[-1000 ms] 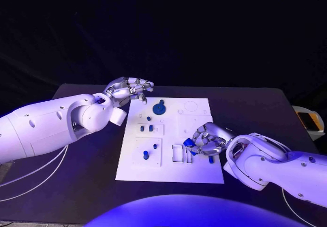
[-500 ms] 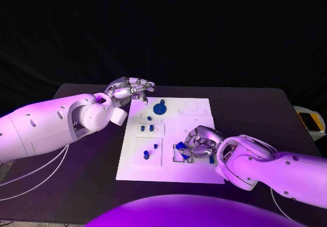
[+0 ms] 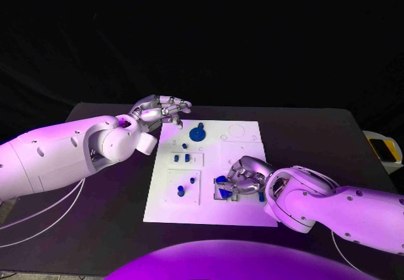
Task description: Assemble the parts on the task board
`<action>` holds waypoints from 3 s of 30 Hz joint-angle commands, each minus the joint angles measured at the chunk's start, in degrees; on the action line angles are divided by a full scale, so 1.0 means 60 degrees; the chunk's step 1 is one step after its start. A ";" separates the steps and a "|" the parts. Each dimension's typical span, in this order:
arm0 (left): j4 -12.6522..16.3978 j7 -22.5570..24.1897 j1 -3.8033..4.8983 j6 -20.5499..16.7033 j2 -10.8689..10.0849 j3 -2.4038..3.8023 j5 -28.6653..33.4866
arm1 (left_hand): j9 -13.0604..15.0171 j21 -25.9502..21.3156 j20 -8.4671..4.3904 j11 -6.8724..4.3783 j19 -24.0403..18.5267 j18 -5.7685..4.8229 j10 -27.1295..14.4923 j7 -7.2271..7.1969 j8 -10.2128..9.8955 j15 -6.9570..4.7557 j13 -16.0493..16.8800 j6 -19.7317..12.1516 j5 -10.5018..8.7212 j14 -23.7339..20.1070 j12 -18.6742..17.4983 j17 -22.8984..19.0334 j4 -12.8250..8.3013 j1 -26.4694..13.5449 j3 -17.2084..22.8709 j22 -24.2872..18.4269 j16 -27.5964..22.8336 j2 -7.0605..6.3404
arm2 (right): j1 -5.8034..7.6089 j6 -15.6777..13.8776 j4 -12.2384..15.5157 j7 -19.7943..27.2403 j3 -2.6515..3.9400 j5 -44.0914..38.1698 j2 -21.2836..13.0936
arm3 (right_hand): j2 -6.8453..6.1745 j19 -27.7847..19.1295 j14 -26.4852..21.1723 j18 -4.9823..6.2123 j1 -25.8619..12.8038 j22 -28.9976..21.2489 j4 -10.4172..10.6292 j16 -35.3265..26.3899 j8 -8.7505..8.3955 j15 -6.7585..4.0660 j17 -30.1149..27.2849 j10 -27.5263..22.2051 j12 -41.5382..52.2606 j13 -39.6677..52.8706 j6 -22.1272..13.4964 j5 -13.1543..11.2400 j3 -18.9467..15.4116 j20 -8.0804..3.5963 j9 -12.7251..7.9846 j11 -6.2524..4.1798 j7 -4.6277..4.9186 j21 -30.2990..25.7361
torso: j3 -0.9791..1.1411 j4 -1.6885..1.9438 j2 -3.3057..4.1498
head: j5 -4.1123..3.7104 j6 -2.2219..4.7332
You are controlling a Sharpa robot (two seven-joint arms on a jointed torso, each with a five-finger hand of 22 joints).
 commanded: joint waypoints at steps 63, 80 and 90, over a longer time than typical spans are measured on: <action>0.0037 -0.0058 0.0012 0.0247 -0.0054 0.0004 0.0040 | 0.0003 -0.0062 -0.0012 0.0003 0.0065 0.0060 -0.0111 0.0001 -0.0060 0.0000 -0.0014 -0.0108 -0.0012 -0.0042 -0.0015 -0.0015 0.0066 -0.0003 -0.0028 -0.0035 -0.0027 0.0094 | -0.0006 0.0560 0.0576 0.0624 -0.0002 -0.1213 -0.0605 | 0.0477 0.0364 0.0797 -0.0115 0.1020 0.1953 0.0236 -0.0048 0.0704 -0.0113 0.1397 0.0111 -0.0192 0.0281 -0.0177 -0.0610 -0.2435 -0.0136 0.0063 -0.0038 -0.0248 -0.0139 | -0.0009 -0.0002 -0.0015 | 0.0003 0.0001; 0.0036 -0.0060 0.0012 0.0238 -0.0062 0.0003 0.0040 | 0.0003 -0.0063 -0.0012 0.0003 0.0066 0.0060 -0.0111 0.0001 -0.0060 0.0000 -0.0014 -0.0108 -0.0012 -0.0042 -0.0015 -0.0015 0.0068 -0.0004 -0.0028 -0.0035 -0.0027 0.0096 | -0.0014 0.0859 0.0418 0.0517 -0.0003 -0.1473 -0.0419 | 0.0533 0.0401 0.0806 -0.0131 0.1497 0.1992 0.0058 -0.0035 0.0779 -0.0125 0.1442 0.0197 -0.0111 0.0417 -0.0132 -0.0729 -0.2373 -0.0142 0.0044 -0.0058 -0.0272 -0.0074 | -0.0006 -0.0007 -0.0014 | 0.0058 0.0001; 0.0037 -0.0064 0.0012 0.0239 -0.0069 0.0003 0.0040 | 0.0003 -0.0072 -0.0011 0.0002 0.0070 0.0060 -0.0111 -0.0001 -0.0059 0.0000 -0.0015 -0.0108 -0.0012 -0.0043 -0.0010 -0.0016 0.0080 0.0000 -0.0029 -0.0042 -0.0027 0.0108 | -0.0015 0.0662 0.0276 0.0311 -0.0003 -0.1762 -0.0402 | 0.0659 0.0426 0.0814 -0.0142 0.1662 0.2016 0.0025 -0.0024 0.0830 -0.0148 0.1474 0.0272 -0.0038 0.0517 -0.0066 -0.0709 -0.2275 -0.0158 0.0040 -0.0088 -0.0309 -0.0028 | 0.0003 -0.0012 -0.0006 | 0.0058 0.0001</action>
